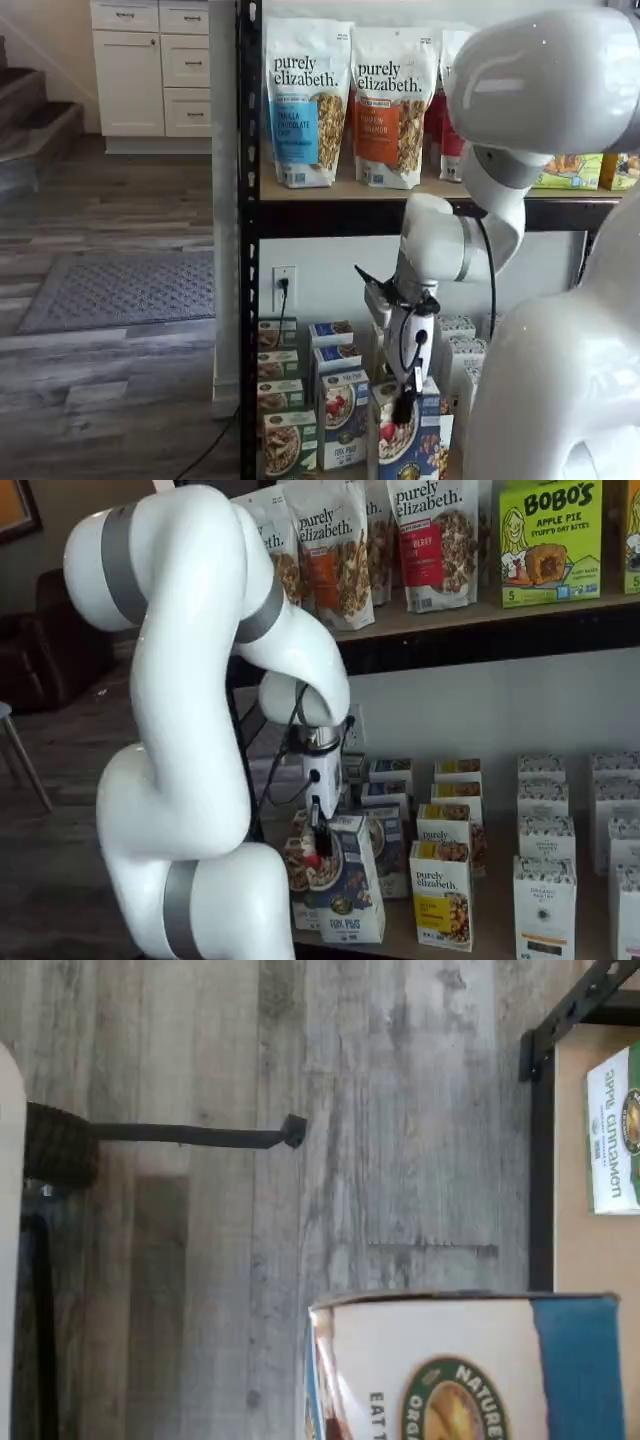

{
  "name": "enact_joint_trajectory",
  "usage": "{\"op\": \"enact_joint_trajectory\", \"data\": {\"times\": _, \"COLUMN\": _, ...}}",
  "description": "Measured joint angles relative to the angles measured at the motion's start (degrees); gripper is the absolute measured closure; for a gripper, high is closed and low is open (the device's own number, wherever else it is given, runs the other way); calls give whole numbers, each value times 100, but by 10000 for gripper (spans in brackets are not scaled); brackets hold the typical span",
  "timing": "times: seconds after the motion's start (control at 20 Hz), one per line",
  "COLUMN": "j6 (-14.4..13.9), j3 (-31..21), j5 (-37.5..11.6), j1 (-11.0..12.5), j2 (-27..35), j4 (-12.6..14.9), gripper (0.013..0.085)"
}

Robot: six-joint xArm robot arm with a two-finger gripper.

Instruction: Pick up the blue and white box that is on the bottom shelf, the second box from the left

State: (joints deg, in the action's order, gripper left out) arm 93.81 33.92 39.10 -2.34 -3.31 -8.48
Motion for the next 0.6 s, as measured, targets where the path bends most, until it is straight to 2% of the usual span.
{"op": "enact_joint_trajectory", "data": {"times": 0.6, "j6": -334, "j3": -44, "j5": 593, "j1": -185, "j2": -590, "j4": 129, "gripper": 490}}
